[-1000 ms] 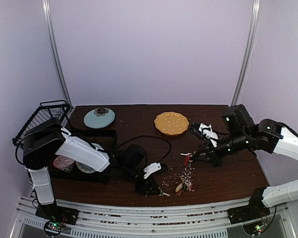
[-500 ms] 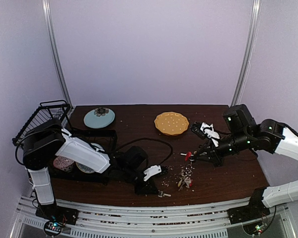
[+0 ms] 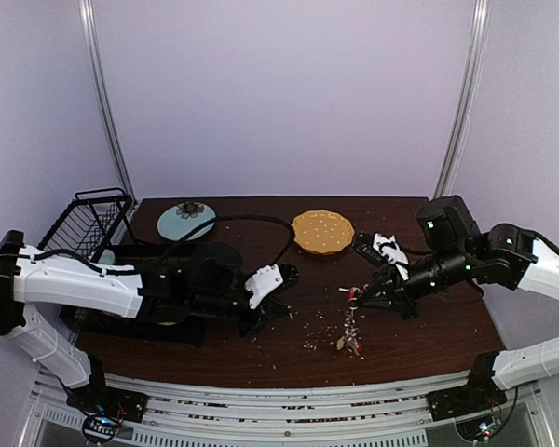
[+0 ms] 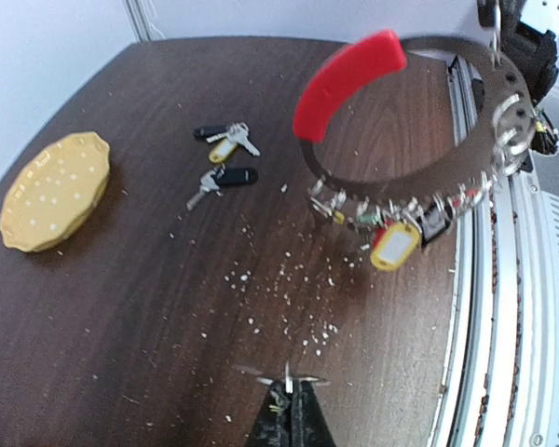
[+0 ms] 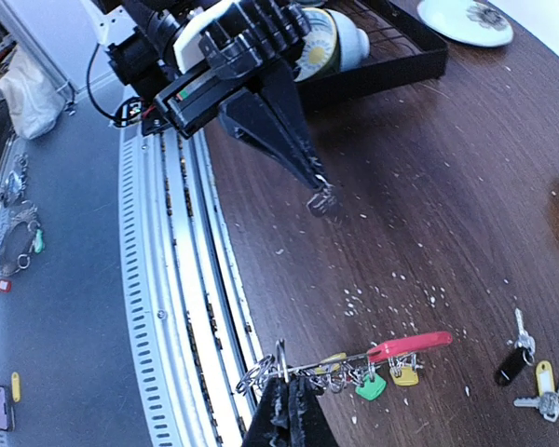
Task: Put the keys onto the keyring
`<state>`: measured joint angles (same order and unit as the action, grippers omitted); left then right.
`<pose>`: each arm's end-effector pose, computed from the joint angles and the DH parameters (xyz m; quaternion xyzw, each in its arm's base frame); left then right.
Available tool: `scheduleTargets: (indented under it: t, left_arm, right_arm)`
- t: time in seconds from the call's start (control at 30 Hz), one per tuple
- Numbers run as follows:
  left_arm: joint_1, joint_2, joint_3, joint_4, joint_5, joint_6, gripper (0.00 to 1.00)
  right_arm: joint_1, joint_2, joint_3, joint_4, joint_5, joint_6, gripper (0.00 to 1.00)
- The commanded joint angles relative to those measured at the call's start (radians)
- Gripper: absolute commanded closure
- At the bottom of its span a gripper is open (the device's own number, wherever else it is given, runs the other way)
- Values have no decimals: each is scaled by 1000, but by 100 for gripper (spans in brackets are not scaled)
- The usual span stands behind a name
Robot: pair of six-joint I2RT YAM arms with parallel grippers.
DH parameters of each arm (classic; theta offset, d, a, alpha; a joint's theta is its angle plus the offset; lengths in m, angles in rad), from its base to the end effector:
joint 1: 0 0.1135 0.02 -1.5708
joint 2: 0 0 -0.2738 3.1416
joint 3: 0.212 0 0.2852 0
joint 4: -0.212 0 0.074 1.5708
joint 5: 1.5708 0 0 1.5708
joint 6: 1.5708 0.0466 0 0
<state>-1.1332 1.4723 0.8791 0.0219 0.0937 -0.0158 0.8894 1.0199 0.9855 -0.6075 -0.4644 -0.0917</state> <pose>0.1482 -0.3271 0.2148 0.4838 0.7315 -0.2946 0.3795 0.1413 0.2073 0.3279 -0.5008 0.7189 0.3589 0.3218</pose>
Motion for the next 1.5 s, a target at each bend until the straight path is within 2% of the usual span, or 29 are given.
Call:
scheduleTargets:
  t: [0.0, 0.17, 0.4, 0.73, 1.23, 1.47]
  left_arm:
    - [-36, -80, 47, -3, -138, 123, 100]
    - [-47, -161, 86, -19, -138, 258, 100]
    - [-47, -214, 76, 20, -118, 364, 100]
    - [-46, -305, 8, 79, 11, 472, 100]
    - [-48, -332, -23, 104, 28, 504, 100]
    - [-47, -342, -45, 122, 9, 513, 100]
  right_arm:
    - [60, 41, 63, 83, -106, -50, 100]
    - [99, 103, 112, 192, -195, -71, 100]
    - [138, 232, 200, 225, -150, -103, 100]
    - [135, 249, 230, 274, -156, -202, 100]
    - [119, 317, 295, 284, -157, -158, 100]
    - [80, 318, 271, 324, -168, -108, 100]
